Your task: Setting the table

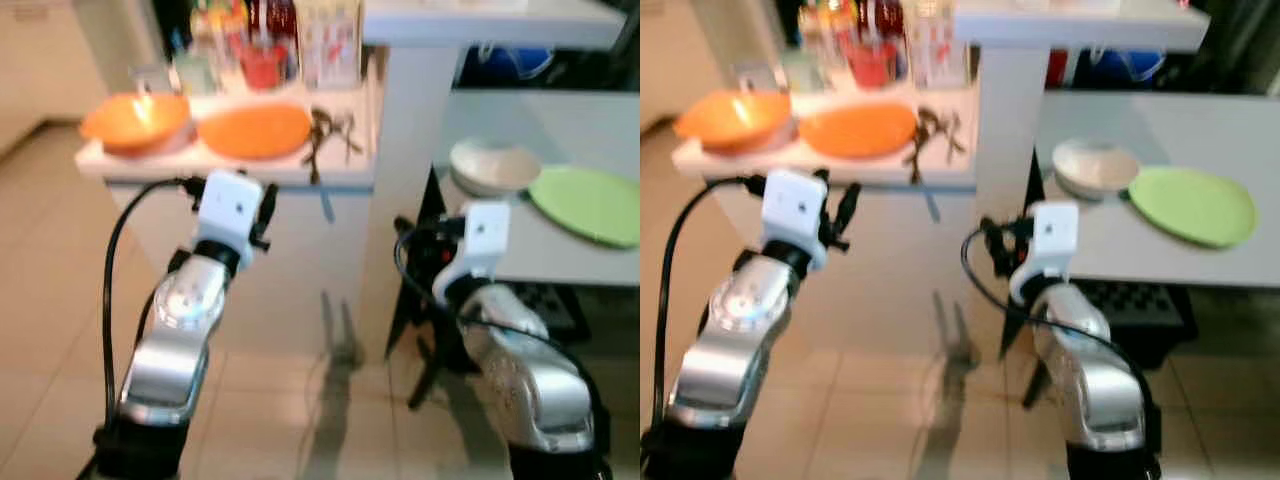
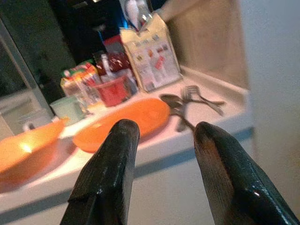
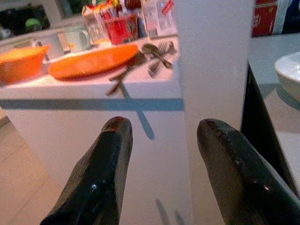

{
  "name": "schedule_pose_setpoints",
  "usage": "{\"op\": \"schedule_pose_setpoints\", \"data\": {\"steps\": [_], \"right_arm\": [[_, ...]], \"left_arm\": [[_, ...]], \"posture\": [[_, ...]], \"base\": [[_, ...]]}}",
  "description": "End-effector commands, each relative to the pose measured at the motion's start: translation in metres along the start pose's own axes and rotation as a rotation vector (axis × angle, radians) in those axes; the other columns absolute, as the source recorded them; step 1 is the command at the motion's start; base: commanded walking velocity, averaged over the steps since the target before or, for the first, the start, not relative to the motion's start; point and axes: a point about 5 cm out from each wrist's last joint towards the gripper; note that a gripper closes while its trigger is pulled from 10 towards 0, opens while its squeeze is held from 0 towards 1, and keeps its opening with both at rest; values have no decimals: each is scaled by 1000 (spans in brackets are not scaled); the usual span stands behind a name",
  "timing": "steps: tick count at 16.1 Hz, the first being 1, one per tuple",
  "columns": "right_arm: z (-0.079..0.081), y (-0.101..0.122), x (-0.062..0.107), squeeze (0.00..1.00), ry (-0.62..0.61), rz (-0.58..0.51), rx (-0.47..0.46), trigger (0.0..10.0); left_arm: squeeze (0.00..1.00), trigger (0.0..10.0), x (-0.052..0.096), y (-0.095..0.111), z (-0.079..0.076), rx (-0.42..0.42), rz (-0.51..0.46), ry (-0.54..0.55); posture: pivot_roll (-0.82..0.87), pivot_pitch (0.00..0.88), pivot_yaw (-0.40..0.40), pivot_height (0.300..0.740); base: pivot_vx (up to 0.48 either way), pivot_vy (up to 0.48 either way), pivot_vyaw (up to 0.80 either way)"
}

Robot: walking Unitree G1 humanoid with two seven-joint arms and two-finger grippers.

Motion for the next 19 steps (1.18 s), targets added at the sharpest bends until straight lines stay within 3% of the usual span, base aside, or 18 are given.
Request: {"op": "schedule_pose_setpoints", "data": {"steps": [1, 3, 6, 13, 16, 19], "right_arm": [[1, 2, -3, 0, -19, -2, 20, 10000], [-8, 4, -4, 0, -61, 8, 78, 10000], [-9, 5, -9, 0, -81, 21, 141, 10000], [-4, 3, -19, 0, -65, 31, 161, 10000], [-15, 5, -20, 0, -97, 34, 167, 10000], [-13, 7, -22, 0, -97, 25, 168, 10000]], "left_arm": [[0, 10000, -1, -5, 8, 10, 19, 60], [0, 10000, 3, -7, 8, 59, 41, 116], [0, 10000, 0, -8, 8, 57, 49, 110], [0, 10000, -4, 0, 16, 48, 8, 122], [0, 10000, -4, 1, 11, 44, 1, 102], [0, 10000, -7, 0, 8, 29, -7, 68]], "posture": [[-25, 0, 25, 740], [-19, 0, 8, 740], [-29, 0, 3, 740], [-17, 0, -13, 740], [-4, 0, -19, 740], [-18, 0, -9, 740]], "base": [[0, 480, 0], [0, 163, 0], [0, 0, 0], [262, 0, 0], [358, 0, 0], [368, 0, 0]]}}
Point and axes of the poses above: a point about 5 cm out from each wrist's last joint towards the gripper, its own x axis pointing back from the gripper into the wrist, its own y axis along the axis of the wrist's last joint, z = x × y, and after that the axes turned 11 degrees about -x, right-handed
